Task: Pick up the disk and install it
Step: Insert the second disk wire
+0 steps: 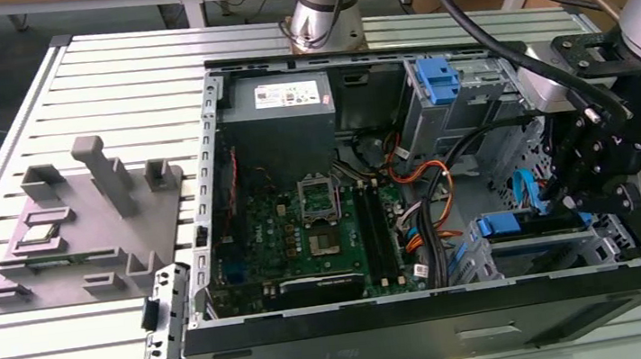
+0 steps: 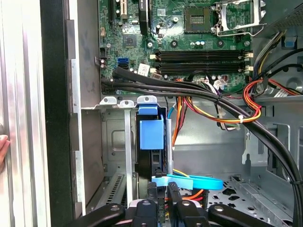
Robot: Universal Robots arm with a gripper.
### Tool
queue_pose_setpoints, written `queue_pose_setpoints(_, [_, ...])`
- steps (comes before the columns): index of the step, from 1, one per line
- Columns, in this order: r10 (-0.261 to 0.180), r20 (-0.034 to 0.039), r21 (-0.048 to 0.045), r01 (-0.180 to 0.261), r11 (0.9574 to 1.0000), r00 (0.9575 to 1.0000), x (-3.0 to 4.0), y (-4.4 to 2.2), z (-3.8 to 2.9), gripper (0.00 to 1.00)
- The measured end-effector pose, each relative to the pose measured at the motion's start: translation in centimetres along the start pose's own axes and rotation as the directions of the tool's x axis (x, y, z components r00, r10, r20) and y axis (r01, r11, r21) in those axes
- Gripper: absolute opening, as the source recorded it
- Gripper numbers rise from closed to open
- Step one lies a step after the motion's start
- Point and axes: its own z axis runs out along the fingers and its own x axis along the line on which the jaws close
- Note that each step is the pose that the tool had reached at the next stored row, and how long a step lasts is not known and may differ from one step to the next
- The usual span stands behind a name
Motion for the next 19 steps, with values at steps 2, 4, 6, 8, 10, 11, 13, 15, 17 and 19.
queue_pose_setpoints(2, [0.000, -0.0006, 0.0000, 0.000, 1.0000, 1.0000, 0.00, 0.00, 0.01, 0.24])
queue_pose_setpoints(4, [0.000, -0.0017, 0.0000, 0.000, 1.0000, 1.0000, 0.00, -0.01, 0.00, 0.24])
queue_pose_setpoints(6, [0.000, -0.0019, -0.0004, 0.000, 1.0000, 1.0000, -0.01, -0.11, 0.00, 0.24])
queue_pose_setpoints(8, [0.000, -0.0018, -0.0020, 0.000, 1.0000, 1.0000, -0.01, -0.34, 0.01, 0.24])
queue_pose_setpoints(10, [0.000, -0.0020, -0.0049, 0.000, 1.0000, 1.0000, -0.03, -0.72, 0.02, 0.24])
queue_pose_setpoints(11, [0.000, -0.0021, -0.0062, 0.000, 1.0000, 1.0000, -0.04, -0.87, 0.03, 0.24])
queue_pose_setpoints(13, [0.000, -0.0022, -0.0085, 0.000, 1.0000, 1.0000, -0.05, -1.15, 0.04, 0.24])
queue_pose_setpoints(15, [0.000, -0.0022, -0.0097, 0.000, 1.0000, 1.0000, -0.06, -1.34, 0.05, 0.24])
queue_pose_setpoints(17, [0.000, -0.0022, -0.0101, 0.000, 0.9999, 1.0000, -0.07, -1.47, 0.06, 0.24])
queue_pose_setpoints(19, [0.000, -0.0022, -0.0101, 0.000, 0.9999, 1.0000, -0.07, -1.55, 0.06, 0.24])
